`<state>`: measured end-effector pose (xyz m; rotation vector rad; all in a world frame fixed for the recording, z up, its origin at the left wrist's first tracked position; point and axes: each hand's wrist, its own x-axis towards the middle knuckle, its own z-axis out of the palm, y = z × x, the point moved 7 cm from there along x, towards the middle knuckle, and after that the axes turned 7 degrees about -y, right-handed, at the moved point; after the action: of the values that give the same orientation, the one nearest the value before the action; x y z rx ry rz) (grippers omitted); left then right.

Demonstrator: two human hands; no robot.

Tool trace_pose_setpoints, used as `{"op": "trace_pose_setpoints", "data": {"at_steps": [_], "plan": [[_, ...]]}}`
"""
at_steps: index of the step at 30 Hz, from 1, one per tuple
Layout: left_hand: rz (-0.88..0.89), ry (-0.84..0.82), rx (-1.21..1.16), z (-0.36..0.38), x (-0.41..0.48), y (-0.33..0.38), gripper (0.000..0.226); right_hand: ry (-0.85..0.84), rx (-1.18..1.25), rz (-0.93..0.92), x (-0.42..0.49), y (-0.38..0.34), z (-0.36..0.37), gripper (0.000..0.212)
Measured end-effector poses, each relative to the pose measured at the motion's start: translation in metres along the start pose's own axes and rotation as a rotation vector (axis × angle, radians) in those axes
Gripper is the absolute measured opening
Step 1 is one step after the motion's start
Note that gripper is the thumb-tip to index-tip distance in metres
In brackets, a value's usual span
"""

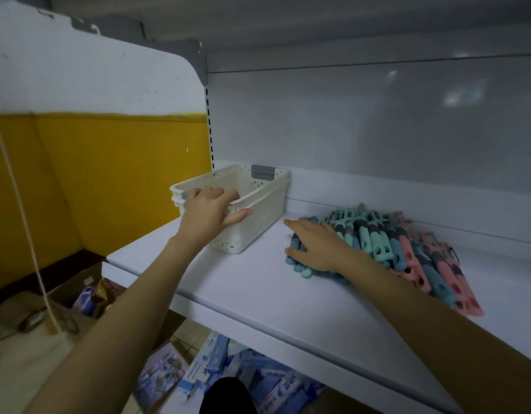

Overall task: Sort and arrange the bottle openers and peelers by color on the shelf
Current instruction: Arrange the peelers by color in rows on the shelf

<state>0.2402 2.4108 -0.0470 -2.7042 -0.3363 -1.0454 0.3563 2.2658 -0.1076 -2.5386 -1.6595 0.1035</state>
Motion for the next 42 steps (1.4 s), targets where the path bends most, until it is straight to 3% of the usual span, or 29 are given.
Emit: {"op": "trace_pose_setpoints", "data": {"at_steps": [6, 9, 11, 13, 14, 16, 19, 21, 22, 25, 30, 32, 34, 36, 37, 38, 40, 42], "plan": [[-0.088, -0.097, 0.021, 0.005, -0.001, 0.0, 0.079, 0.041, -0.001, -0.022, -0.015, 0.001, -0.005, 0.062], [-0.105, -0.048, 0.129, 0.0, -0.004, 0.004, 0.073, 0.126, 0.011, -0.034, -0.037, 0.011, -0.023, 0.061], [-0.007, 0.061, 0.143, -0.009, -0.001, 0.024, 0.065, 0.21, 0.016, -0.01, -0.056, 0.026, -0.04, 0.059], [0.222, 0.095, 0.008, -0.012, 0.002, 0.06, 0.059, 0.271, 0.046, 0.068, -0.075, 0.05, -0.051, 0.059], [0.317, 0.042, -0.093, -0.01, 0.005, 0.08, 0.059, 0.289, 0.081, 0.125, -0.083, 0.063, -0.053, 0.062], [0.339, -0.249, -0.303, 0.01, 0.011, 0.116, 0.064, 0.303, 0.166, 0.248, -0.099, 0.085, -0.049, 0.074], [0.059, -0.762, -0.434, 0.073, 0.012, 0.144, 0.066, 0.245, 0.241, 0.424, -0.114, 0.109, -0.028, 0.081], [-0.021, -0.906, -0.453, 0.106, 0.015, 0.16, 0.069, 0.215, 0.331, 0.452, -0.118, 0.115, -0.015, 0.09], [-0.026, -0.923, -0.458, 0.117, 0.021, 0.166, 0.073, 0.229, 0.379, 0.443, -0.117, 0.117, -0.011, 0.084], [-0.061, -0.929, -0.527, 0.136, 0.041, 0.168, 0.081, 0.27, 0.421, 0.472, -0.113, 0.123, -0.009, 0.063], [-0.079, -0.88, -0.627, 0.153, 0.051, 0.157, 0.098, 0.289, 0.383, 0.522, -0.11, 0.128, -0.003, 0.073], [-0.065, -0.842, -0.667, 0.156, 0.05, 0.156, 0.096, 0.29, 0.41, 0.485, -0.113, 0.125, -0.006, 0.073], [-0.042, -0.837, -0.762, 0.152, 0.051, 0.154, 0.091, 0.304, 0.619, 0.407, -0.12, 0.121, -0.015, 0.059], [0.019, -0.804, -0.856, 0.144, 0.055, 0.151, 0.076, 0.44, 0.776, 0.419, -0.133, 0.133, -0.029, 0.039], [0.049, -0.776, -0.881, 0.142, 0.057, 0.149, 0.074, 0.505, 0.738, 0.486, -0.14, 0.147, -0.032, 0.037], [0.075, -0.726, -0.883, 0.138, 0.059, 0.146, 0.079, 0.515, 0.649, 0.589, -0.147, 0.162, -0.03, 0.043], [0.1, -0.592, -0.811, 0.127, 0.062, 0.145, 0.088, 0.371, 0.551, 0.817, -0.156, 0.189, -0.012, 0.061], [0.185, -0.424, -0.76, 0.104, 0.063, 0.154, 0.085, 0.245, 0.658, 0.87, -0.152, 0.199, 0.014, 0.076]]}}
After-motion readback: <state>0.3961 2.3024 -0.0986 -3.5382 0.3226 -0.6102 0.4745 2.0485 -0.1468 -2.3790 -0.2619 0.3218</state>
